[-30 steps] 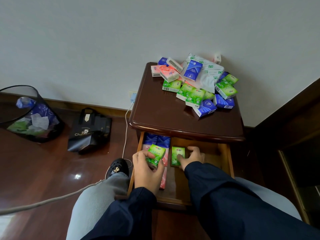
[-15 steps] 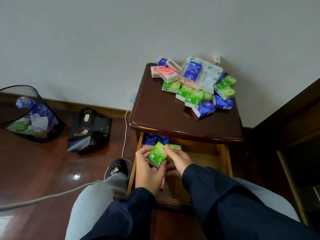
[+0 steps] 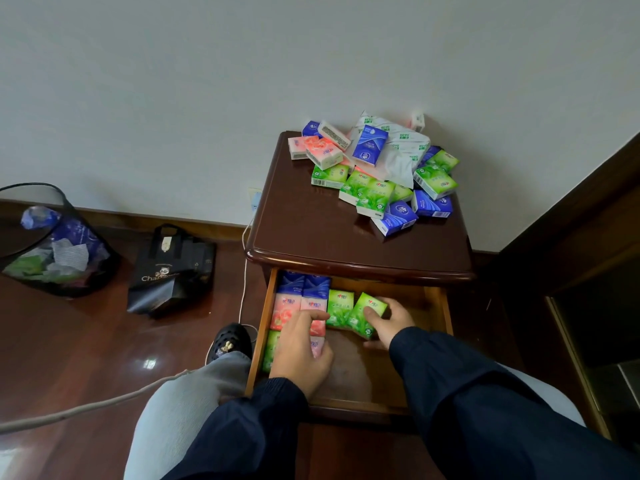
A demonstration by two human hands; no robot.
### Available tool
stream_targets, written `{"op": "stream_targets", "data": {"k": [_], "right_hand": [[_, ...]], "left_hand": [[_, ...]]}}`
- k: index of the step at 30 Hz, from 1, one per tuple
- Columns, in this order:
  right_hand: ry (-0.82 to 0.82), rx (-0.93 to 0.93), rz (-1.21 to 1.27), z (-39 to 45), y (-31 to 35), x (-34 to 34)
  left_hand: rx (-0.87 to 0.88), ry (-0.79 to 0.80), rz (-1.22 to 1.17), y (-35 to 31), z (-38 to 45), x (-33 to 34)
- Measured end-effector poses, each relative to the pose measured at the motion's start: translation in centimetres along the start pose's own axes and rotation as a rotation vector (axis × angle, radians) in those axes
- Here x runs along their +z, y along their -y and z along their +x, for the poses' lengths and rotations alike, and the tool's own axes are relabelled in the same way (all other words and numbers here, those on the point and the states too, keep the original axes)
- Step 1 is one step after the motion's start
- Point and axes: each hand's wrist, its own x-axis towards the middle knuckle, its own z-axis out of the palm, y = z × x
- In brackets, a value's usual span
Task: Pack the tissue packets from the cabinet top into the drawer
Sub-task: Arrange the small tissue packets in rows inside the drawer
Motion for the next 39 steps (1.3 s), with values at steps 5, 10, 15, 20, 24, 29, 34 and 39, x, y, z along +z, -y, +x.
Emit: {"op": "stream_targets", "data": {"k": [5, 10, 15, 20, 24, 29, 34, 39], "right_hand": [[-0.079, -0.006, -0.076, 1.5, -0.6, -0.5], [-0.108, -0.044, -0.131, 2.2, -0.7, -1.0], [-0.194, -0.099, -0.29, 2.5, -1.2, -1.1], [-0.163, -0.132, -0.341, 2.6, -1.0, -0.5], [-0.168, -0.136, -0.344, 2.7, -0.9, -0.3], [-0.17, -0.117, -0.33, 2.4, -0.8, -0.4], [-0.302, -0.092, -0.424, -0.2, 1.0, -1.3], [-0.274, -0.567, -0.482, -1.7, 5.5, -4.1]], "left_hand": [[0.006, 0.233, 0.331, -1.6, 1.6, 0.6], [0.106, 0.401, 0.654, -2.0, 3.4, 2.1], [0.113, 0.431, 0.734, -1.4, 4.3, 2.7], [0.108, 0.438, 0.724, -1.3, 4.1, 2.8], [0.101, 0.442, 0.691, -1.1, 3.9, 2.8], [0.101, 0.452, 0.694, -1.2, 3.9, 2.7], [0.084, 0.421, 0.648, -2.7, 4.5, 2.2], [0.142, 0.214, 0.446, -5.0, 6.5, 0.2]]}}
